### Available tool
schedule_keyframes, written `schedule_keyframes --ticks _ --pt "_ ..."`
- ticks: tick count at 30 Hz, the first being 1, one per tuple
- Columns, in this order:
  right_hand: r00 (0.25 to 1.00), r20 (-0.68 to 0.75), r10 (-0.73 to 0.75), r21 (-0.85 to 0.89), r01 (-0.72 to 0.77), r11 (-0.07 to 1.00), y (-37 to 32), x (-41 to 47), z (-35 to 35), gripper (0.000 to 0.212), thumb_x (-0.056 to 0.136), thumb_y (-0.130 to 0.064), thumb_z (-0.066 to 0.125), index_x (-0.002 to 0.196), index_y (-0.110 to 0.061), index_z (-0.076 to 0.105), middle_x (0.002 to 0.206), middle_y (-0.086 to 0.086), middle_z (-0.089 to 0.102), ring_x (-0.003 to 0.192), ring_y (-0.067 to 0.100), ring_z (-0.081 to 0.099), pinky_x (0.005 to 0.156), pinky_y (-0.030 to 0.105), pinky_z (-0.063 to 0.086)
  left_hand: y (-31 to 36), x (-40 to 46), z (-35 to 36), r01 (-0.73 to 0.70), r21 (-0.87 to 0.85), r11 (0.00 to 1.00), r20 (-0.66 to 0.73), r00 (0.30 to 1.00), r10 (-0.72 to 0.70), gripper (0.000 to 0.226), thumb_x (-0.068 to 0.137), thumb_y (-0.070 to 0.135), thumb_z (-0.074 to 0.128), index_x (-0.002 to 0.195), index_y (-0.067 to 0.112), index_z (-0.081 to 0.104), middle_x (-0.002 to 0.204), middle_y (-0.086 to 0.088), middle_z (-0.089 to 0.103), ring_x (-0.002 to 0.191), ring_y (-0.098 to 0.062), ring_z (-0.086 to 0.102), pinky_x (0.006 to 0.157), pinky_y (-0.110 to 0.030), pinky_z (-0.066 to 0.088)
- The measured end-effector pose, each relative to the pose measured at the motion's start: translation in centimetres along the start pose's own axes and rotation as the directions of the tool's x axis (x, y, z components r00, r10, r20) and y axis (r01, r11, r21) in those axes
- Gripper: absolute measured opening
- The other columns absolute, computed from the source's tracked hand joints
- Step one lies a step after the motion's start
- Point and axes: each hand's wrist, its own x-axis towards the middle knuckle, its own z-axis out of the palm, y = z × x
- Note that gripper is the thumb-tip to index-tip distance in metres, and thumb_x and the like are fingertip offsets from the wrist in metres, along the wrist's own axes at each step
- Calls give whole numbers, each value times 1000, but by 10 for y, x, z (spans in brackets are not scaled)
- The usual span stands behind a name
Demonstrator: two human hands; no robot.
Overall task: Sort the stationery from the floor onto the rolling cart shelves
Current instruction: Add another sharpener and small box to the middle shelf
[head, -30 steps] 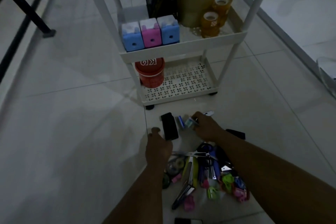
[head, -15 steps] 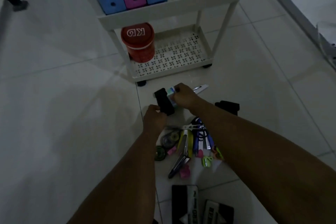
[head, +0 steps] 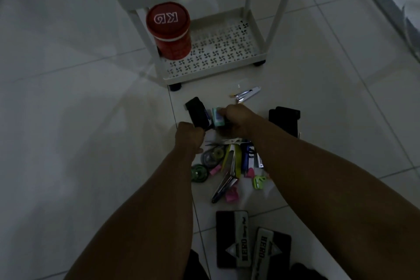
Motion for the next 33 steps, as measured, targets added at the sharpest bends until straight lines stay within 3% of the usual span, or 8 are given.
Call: schedule_keyframes --ticks 4,9,16,19,23,26,30,33 --pt "999 -36 7 195 1 981 -12 -5 -23 30 97 -12 50 125 -1 49 83 15 57 68 27 59 63 40 52 -2 -8 -6 -207 280 938 -186 946 264 55 86 14 62 135 2 40 133 -17 50 116 -34 53 89 -38 47" --pt "996 -82 -40 -15 39 999 -22 -15 -57 33 98 -17 49 127 -2 48 93 17 62 72 28 61 68 38 50 11 -20 2 -495 652 574 -88 703 706 22 86 12 58 108 11 57 116 -15 50 108 -33 48 83 -41 41" --pt "990 -92 -105 -86 97 992 -27 -26 -82 33 96 -13 52 126 1 50 95 17 60 73 26 60 70 40 52 14 -9 29 -400 915 59 272 716 643 76 80 27 68 146 20 30 158 -7 10 145 -34 5 110 -62 11" --pt "991 -76 -106 -86 100 991 -28 -31 -89 33 94 -12 55 124 2 51 90 15 58 74 26 60 71 41 54 11 -4 34 -317 946 -75 295 738 607 63 82 22 64 141 19 39 152 -6 27 145 -33 5 109 -68 3" --pt "990 -80 -114 -70 109 992 -28 -33 -96 36 92 -13 59 123 5 52 102 19 60 78 27 62 72 41 57 13 2 36 -472 877 94 253 618 744 67 80 18 67 141 22 41 134 -5 51 136 -29 28 112 -57 10" --pt "994 -58 -96 -81 91 993 -24 -33 -91 37 91 -15 62 121 5 54 106 20 64 87 30 65 82 46 57 23 -3 45 -806 468 363 372 553 746 88 80 13 73 151 14 21 124 -8 57 114 -26 54 104 -38 37" --pt "994 -27 -106 -83 104 991 -21 -37 -71 27 95 -17 57 118 -4 56 94 9 66 72 17 63 48 22 53 35 -20 63 -782 82 618 397 594 700 114 70 4 82 153 20 6 127 -8 58 108 -14 59 90 -27 50" --pt "989 -42 -139 -48 137 989 -24 -38 -62 32 97 -20 54 123 -2 53 107 16 62 83 23 62 68 35 58 41 -24 66 -655 -101 749 289 701 652 116 68 -2 82 153 18 6 110 -1 57 101 -19 61 87 -38 55"
